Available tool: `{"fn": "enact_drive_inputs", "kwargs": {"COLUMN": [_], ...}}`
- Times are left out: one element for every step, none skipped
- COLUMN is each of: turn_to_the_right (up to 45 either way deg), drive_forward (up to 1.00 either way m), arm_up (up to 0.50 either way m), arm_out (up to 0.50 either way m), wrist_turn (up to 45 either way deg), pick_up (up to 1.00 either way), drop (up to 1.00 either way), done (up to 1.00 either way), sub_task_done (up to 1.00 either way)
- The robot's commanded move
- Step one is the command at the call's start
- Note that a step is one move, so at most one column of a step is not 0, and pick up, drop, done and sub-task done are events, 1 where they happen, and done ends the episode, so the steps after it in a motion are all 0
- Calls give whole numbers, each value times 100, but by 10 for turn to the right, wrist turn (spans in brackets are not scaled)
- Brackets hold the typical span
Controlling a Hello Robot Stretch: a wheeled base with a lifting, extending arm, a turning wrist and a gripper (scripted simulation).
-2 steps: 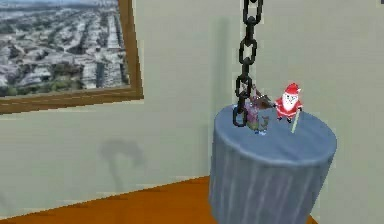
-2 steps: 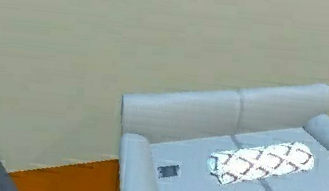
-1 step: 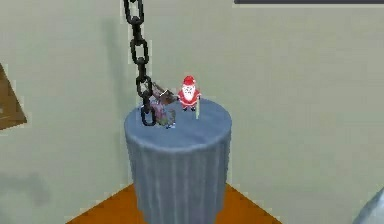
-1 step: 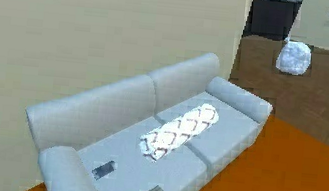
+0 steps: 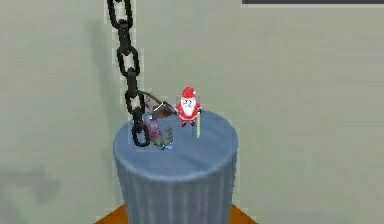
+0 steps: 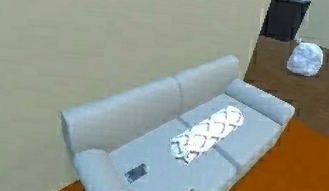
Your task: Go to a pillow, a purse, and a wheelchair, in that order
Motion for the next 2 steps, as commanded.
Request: {"fn": "enact_drive_inputs", "kwargs": {"turn_to_the_right": [-120, 0], "drive_forward": [0, 0], "arm_up": [0, 0], "arm_out": [0, 0], "wrist_turn": [0, 0], "pick_up": [0, 0], "drop": [0, 0], "done": [0, 0], "sub_task_done": [0, 100]}}
